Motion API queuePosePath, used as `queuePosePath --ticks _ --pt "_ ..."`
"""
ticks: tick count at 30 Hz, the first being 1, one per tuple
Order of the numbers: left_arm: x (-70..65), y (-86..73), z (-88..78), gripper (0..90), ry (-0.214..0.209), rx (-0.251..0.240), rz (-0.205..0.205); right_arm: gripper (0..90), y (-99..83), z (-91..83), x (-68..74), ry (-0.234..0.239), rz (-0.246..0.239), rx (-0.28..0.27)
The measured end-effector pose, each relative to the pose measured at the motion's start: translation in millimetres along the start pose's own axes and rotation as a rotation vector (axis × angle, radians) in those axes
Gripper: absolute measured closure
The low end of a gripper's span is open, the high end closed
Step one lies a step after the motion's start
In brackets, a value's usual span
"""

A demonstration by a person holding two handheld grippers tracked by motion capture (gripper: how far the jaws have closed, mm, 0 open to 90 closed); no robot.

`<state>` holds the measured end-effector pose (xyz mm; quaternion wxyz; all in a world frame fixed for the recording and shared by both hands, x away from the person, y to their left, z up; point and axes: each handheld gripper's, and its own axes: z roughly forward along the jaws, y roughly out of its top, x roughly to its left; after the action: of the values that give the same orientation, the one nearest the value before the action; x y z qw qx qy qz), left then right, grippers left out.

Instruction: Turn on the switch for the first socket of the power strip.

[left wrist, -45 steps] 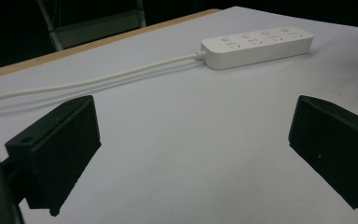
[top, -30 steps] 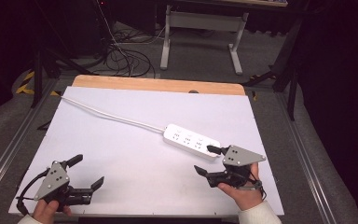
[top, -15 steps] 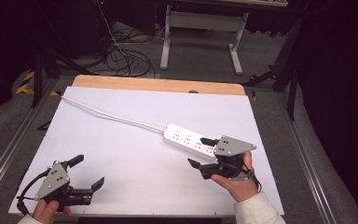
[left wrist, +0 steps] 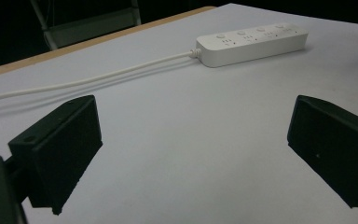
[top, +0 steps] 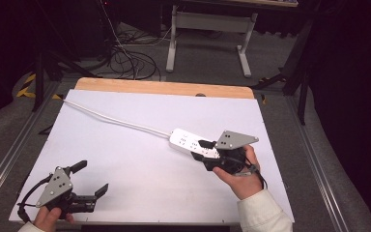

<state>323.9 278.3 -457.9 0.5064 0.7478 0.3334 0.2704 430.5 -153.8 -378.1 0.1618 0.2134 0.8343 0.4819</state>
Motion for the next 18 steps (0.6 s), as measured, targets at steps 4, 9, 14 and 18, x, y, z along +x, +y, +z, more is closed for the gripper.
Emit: queuePosePath --ticks 4,9,14,18 --pt "0.2 -0.1 0.0 3.5 0.000 -0.001 0.001 74.1 5.8 10.0 -10.3 0.035 0.032 0.022" --pt "0.6 -0.1 -0.1 3.5 0.000 0.000 0.002 81.0 6.7 17.4 -17.2 0.038 0.066 -0.003" --pt "0.4 -0.1 0.0 3.5 0.000 0.001 0.004 90.0 13.3 26.4 -26.3 0.000 0.060 0.042" --pt "0.6 -0.1 -0.1 3.5 0.000 0.001 0.006 90.0 16.3 33.5 -32.6 -0.011 0.062 0.053"
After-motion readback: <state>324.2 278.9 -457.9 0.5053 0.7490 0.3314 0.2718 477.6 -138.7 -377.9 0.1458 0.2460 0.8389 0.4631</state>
